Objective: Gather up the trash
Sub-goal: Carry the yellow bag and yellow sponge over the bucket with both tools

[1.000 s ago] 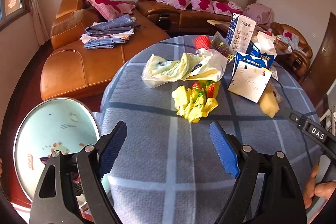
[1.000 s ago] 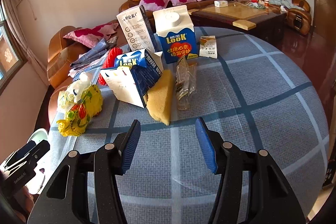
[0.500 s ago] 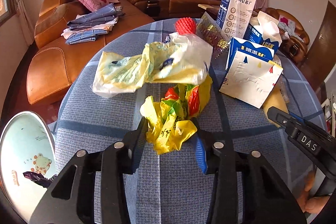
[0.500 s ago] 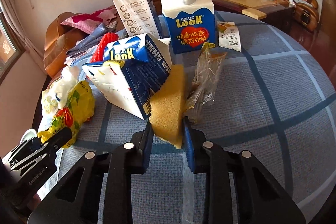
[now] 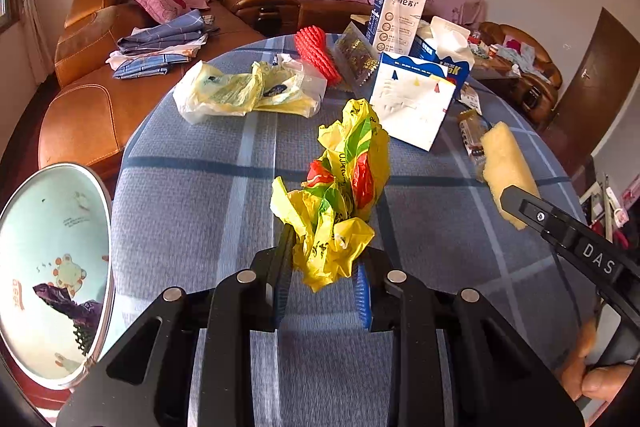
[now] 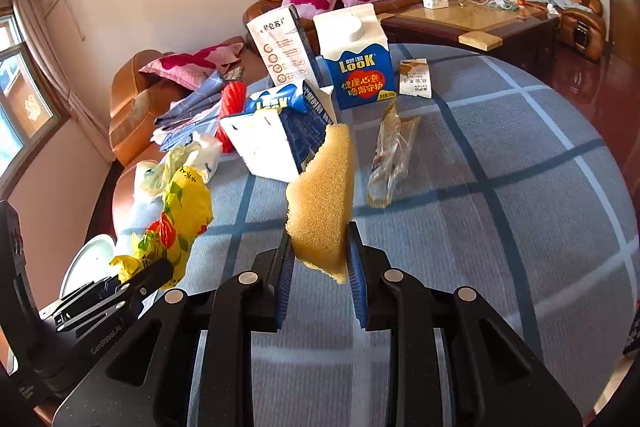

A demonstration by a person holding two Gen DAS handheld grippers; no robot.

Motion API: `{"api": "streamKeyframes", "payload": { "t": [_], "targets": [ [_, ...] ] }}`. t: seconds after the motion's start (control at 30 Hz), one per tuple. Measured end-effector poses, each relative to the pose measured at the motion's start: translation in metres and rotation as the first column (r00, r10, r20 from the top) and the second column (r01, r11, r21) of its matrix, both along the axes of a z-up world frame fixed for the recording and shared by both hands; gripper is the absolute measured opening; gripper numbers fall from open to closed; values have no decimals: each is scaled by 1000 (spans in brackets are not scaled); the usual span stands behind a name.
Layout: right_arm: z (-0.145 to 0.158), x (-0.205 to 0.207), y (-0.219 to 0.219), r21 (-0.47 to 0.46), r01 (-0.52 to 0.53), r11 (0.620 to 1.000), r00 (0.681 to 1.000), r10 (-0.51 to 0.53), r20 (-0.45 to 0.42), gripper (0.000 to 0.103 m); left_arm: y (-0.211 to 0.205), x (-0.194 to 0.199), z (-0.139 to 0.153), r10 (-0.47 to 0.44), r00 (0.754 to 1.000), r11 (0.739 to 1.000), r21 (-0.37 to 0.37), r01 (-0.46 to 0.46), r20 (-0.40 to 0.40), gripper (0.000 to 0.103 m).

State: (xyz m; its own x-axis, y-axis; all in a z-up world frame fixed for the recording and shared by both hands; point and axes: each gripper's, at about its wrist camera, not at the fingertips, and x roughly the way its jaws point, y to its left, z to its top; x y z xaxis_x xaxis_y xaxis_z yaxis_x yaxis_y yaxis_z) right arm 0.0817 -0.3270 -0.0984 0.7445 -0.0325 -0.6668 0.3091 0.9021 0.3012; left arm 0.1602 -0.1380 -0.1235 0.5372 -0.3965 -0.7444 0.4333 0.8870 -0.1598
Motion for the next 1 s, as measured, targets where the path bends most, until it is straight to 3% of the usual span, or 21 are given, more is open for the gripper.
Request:
{"api": "streamKeyframes", "payload": {
  "t": [0.3,1.0],
  "targets": [
    [-2,-19,21,-4,-14,1000,1000,14,-7,26,21,-25,11,47,999,999,10,-47,23,27],
    [26,-52,65,-84,-68,994,997,72,40,26,77,-66,37,130,981,989,54,-139,141,27]
  ]
}}
